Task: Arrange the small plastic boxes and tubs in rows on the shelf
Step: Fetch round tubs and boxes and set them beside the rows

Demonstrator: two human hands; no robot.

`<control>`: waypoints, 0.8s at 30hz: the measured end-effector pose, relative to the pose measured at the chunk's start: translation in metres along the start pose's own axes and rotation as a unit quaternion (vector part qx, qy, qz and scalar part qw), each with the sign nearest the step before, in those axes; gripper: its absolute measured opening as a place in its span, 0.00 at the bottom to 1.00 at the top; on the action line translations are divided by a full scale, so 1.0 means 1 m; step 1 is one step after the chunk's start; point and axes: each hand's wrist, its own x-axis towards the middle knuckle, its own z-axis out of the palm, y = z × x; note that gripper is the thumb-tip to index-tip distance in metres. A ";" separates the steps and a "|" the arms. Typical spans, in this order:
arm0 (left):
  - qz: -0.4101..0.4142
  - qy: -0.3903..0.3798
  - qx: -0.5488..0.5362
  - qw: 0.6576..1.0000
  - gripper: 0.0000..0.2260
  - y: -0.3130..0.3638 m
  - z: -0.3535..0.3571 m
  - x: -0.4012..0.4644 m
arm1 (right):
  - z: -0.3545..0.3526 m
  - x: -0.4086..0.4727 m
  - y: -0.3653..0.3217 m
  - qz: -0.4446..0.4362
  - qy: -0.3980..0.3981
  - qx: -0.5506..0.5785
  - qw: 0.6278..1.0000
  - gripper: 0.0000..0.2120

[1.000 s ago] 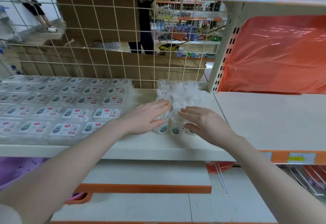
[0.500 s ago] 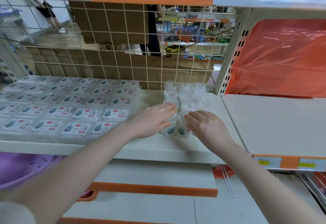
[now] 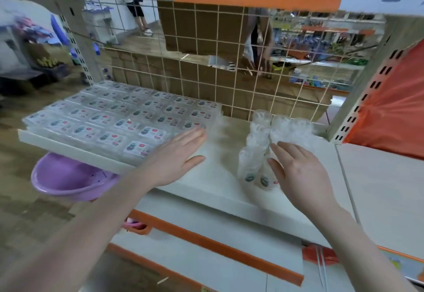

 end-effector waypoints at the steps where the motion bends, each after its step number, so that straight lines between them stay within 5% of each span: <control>1: -0.008 0.007 0.004 1.000 0.35 -0.009 -0.004 -0.006 | 0.001 0.005 -0.007 -0.002 -0.007 0.001 1.000 0.11; 8: -0.026 0.023 0.016 0.999 0.37 -0.101 -0.025 -0.038 | 0.020 0.046 -0.081 -0.032 -0.061 0.004 0.998 0.14; 13: 0.032 -0.044 0.015 0.998 0.43 -0.181 -0.022 -0.050 | 0.054 0.055 -0.143 -0.025 -0.152 0.004 0.988 0.29; 24: 0.173 -0.070 0.050 0.981 0.40 -0.243 0.000 -0.048 | 0.075 0.055 -0.198 0.031 -0.253 -0.096 0.962 0.35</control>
